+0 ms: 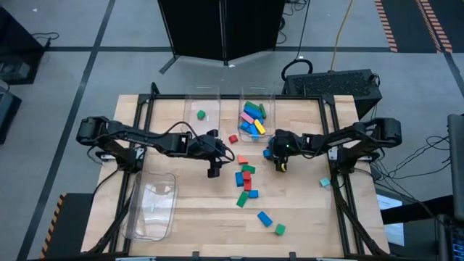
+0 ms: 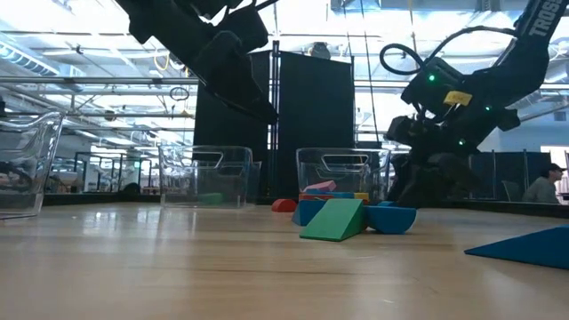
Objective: Sort blocks by size
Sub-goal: Put the blue half cylinder block into the top left transparent bin
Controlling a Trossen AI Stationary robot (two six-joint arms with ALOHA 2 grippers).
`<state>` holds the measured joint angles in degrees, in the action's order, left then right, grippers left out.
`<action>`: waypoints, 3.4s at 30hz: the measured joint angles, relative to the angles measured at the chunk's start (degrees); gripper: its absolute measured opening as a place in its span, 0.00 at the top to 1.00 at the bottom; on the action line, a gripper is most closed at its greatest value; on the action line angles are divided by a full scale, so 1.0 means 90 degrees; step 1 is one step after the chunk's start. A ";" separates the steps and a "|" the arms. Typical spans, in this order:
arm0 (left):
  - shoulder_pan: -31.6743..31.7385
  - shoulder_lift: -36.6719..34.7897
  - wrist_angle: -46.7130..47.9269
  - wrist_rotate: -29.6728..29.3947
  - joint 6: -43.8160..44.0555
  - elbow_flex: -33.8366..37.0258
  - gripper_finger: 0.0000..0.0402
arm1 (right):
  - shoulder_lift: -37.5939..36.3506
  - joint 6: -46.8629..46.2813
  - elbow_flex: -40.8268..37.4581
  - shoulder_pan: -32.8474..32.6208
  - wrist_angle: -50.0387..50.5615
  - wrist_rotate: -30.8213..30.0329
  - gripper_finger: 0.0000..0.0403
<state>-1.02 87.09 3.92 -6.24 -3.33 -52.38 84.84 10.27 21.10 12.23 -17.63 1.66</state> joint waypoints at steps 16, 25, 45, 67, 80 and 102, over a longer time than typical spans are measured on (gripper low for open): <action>-0.0394 0.0838 -0.0634 -0.0126 -0.0221 0.0012 0.39 | 0.0021 -0.1542 -0.0007 -0.0478 -0.0254 0.0441 0.70; -0.1098 0.1149 -0.2127 -0.0489 -0.1949 0.0000 0.39 | 0.0015 -0.2768 -0.0019 -0.1081 -0.2105 0.1840 0.69; -0.1391 0.1488 -0.3537 -0.0828 -0.3621 -0.0079 0.39 | 0.0000 -0.3692 0.0204 -0.1583 -0.3975 0.2162 0.68; -0.1350 0.2021 -0.3490 -0.0748 -0.4051 -0.0656 0.39 | 0.0180 -0.3692 0.0459 -0.1677 -0.3556 0.1983 0.68; -0.1343 0.2021 -0.3505 -0.0763 -0.4045 -0.0656 0.63 | 0.0179 -0.3709 0.0459 -0.1705 -0.3592 0.1990 0.68; -0.1403 0.1887 -0.3295 -0.1887 -0.3366 -0.0648 0.78 | 0.0170 -0.3809 0.0457 -0.1619 -0.3438 0.1949 0.45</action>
<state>-13.65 104.07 -25.73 -23.22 -33.63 -58.22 86.37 -24.01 25.21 -2.34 -48.57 19.20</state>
